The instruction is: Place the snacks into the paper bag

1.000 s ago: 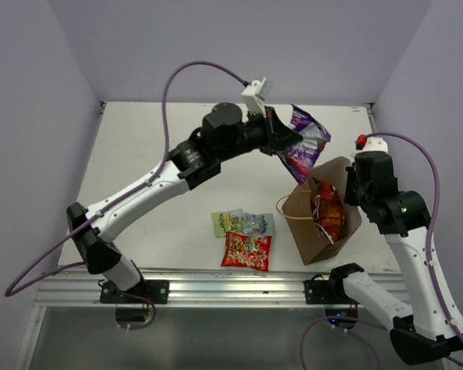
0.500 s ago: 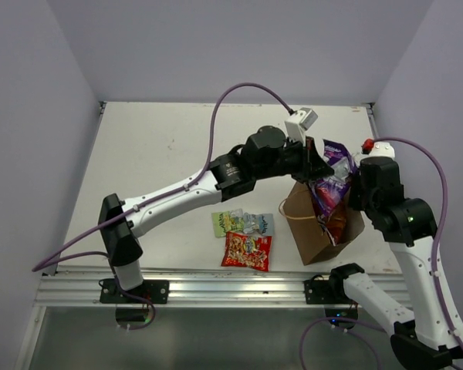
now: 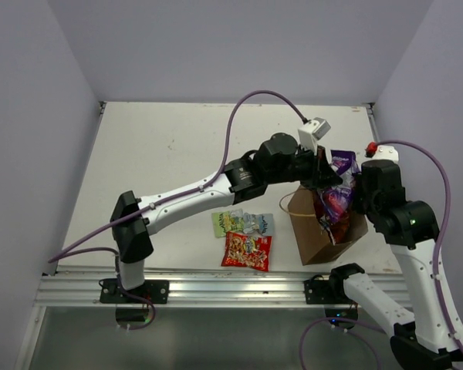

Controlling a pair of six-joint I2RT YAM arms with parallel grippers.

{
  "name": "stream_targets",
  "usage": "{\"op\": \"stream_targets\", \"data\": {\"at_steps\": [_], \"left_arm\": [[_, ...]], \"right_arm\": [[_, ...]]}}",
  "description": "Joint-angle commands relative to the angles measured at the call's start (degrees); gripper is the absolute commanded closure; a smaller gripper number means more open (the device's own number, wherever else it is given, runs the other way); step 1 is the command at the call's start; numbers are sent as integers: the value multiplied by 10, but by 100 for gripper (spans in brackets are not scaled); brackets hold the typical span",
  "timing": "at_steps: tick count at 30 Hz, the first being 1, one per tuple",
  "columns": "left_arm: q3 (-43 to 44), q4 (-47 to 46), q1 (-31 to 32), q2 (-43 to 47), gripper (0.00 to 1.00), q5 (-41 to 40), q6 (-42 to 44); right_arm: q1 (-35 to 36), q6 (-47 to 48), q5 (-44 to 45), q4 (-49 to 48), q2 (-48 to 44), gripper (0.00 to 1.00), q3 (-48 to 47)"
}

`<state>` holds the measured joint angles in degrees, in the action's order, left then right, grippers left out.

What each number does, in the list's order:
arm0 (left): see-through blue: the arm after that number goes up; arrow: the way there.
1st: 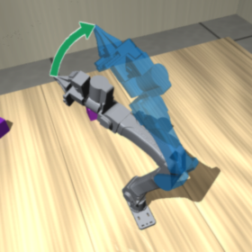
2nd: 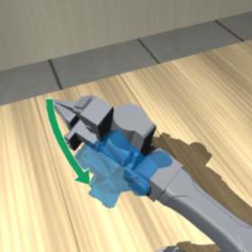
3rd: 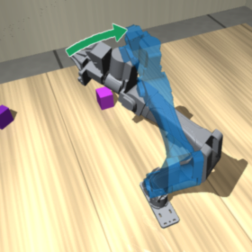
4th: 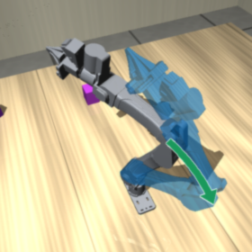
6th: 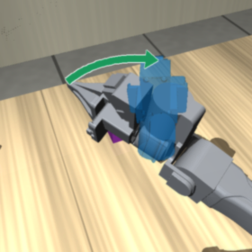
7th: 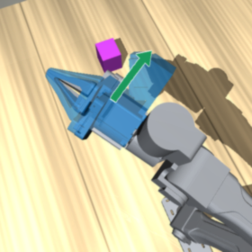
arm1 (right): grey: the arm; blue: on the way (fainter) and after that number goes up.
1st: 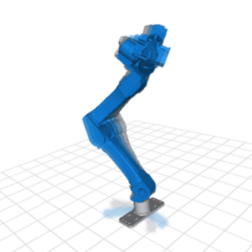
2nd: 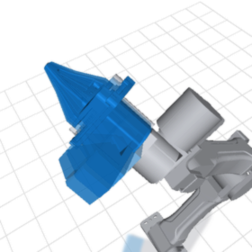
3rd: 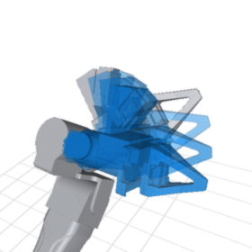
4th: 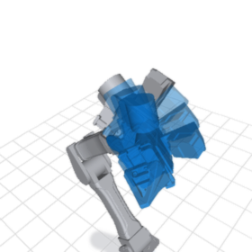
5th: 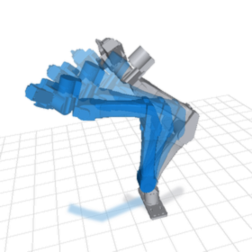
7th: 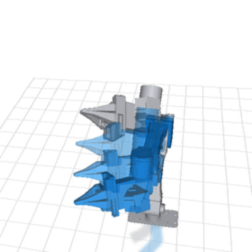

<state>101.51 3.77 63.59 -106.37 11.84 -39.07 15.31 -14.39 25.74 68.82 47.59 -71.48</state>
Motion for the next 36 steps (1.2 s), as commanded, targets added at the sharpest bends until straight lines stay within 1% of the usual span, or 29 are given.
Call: {"op": "stream_targets", "data": {"at_steps": [1, 2, 4, 5, 6, 8, 10, 13, 14, 19, 20, 21, 22, 23, 24, 25, 26, 27, 28, 30, 31, 32, 33, 34, 35, 36], "left_arm": [[30, 24, 30, -46, 100, 42, 27], [52, 62, 30, -56, 100, 39, 29], [81, 111, 31, -89, 100, 21, 36], [117, 166, 31, -102, 100, 15, 42], [132, 188, 31, -123, 100, 7, 44], [156, 235, 32, -133, 100, -1, 50], [163, 258, 34, -136, 100, -30, 55], [202, 324, 34, -147, 100, -83, 66], [228, 355, 34, -151, 100, -105, 71], [287, 408, 36, -154, 100, -170, 90], [307, 408, 36, -154, 93, -173, 101], [308, 397, 36, -141, 84, -167, 108], [304, 349, 36, -128, 73, -161, 128], [277, 319, 38, -112, 41, -162, 138], [259, 289, 46, -69, 28, -171, 162], [224, 234, 50, -46, 14, -179, 170], [210, 214, 53, -5, 6, -198, 174], [198, 199, 56, 13, 2, -209, 180], [181, 194, 56, 29, 0, -222, 181], [168, 220, 55, 69, 0, -292, 180], [118, 223, 55, 89, 0, -325, 177], [76, 220, 55, 142, 0, -403, 172], [-23, 201, 55, 172, 0, -435, 167], [-69, 197, 51, 199, 0, -478, 166], [-104, 208, 44, 240, 0, -492, 154], [-157, 252, 37, 252, 0, -491, 119]], "right_arm": [[5, -4, -30, -16, 0, 100, -23], [6, -4, -30, -16, 0, 100, -23], [5, -4, -30, -16, 0, 100, -22], [5, -3, -30, -16, 0, 100, -23], [6, -3, -30, -16, 0, 100, -23], [5, -3, -30, -17, 1, 100, -23], [6, -3, -30, -17, 1, 100, -22], [6, -3, -28, -17, 0, 100, -20], [5, -3, -28, -17, 0, 100, -19], [5, -1, -30, -20, 6, 100, -21], [6, -1, -31, -22, 7, 100, -22], [5, -1, -32, -23, 10, 100, -22], [6, 0, -33, -23, 12, 100, -22], [5, 0, -35, -25, 13, 100, -22], [6, 1, -36, -25, 14, 100, -23], [5, 1, -36, -26, 15, 100, -23], [5, 2, -37, -28, 16, 100, -23], [5, 3, -37, -27, 19, 100, -23], [5, 3, -37, -28, 20, 100, -23], [6, 5, -39, -30, 22, 100, -23], [5, 5, -40, -30, 22, 100, -23], [5, 5, -40, -30, 22, 100, -23], [5, 6, -39, -30, 22, 100, -24], [5, 7, -39, -31, 22, 100, -24], [5, 7, -39, -30, 21, 100, -25], [5, 9, -39, -30, 22, 100, -26]]}}
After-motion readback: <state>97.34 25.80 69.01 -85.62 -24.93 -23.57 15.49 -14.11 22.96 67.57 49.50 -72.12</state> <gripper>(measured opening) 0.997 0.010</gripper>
